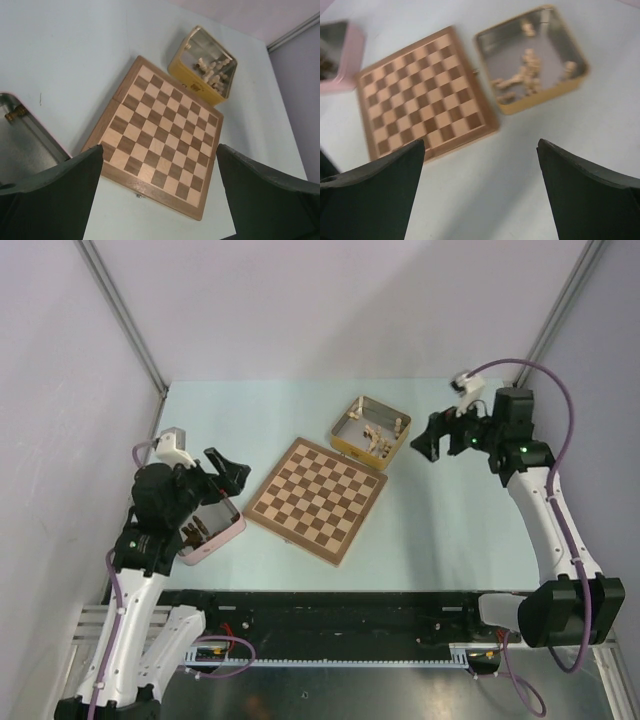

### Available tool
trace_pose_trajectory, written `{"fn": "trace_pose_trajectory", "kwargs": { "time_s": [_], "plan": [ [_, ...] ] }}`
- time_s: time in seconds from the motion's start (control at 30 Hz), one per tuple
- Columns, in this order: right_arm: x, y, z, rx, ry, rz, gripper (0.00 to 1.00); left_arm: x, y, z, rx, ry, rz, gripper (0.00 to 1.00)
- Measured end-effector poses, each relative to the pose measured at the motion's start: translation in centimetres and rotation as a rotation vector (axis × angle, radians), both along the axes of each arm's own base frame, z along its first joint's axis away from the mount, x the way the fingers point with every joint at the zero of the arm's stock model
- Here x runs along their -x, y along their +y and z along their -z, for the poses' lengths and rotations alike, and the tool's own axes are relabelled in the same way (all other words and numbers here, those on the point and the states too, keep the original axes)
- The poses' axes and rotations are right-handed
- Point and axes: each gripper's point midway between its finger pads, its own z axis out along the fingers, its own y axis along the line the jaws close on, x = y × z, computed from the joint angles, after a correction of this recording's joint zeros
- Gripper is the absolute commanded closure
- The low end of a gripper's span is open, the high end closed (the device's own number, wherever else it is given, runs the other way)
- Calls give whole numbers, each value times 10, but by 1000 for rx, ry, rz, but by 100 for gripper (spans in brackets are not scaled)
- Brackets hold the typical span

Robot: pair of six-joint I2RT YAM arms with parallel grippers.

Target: Set up the chess pieces on the board

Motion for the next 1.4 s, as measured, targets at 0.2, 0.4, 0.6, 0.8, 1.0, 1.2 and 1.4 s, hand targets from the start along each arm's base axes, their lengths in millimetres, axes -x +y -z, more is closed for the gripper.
{"fn": "trace_pose_trajectory", "kwargs": {
  "time_s": [0.2,0.4,0.6,0.8,1.0,1.2,1.4],
  "plan": [
    [27,53,21,30,20,-305,0,-5,14,28,-73,105,-59,0],
    [29,72,52,70,80,-404,0,-8,29,51,-133,194,-127,0],
    [29,79,62,77,102,-430,0,-7,53,61,-155,243,-229,0],
    [37,91,71,104,114,-485,0,-7,68,70,-150,284,-299,7],
    [46,102,83,125,146,-535,0,-1,88,103,-143,406,-397,19],
    [50,105,97,131,197,-552,0,8,105,127,-145,501,-481,24],
    [50,105,100,131,209,-553,0,8,117,160,-171,647,-527,34]
  ]
}}
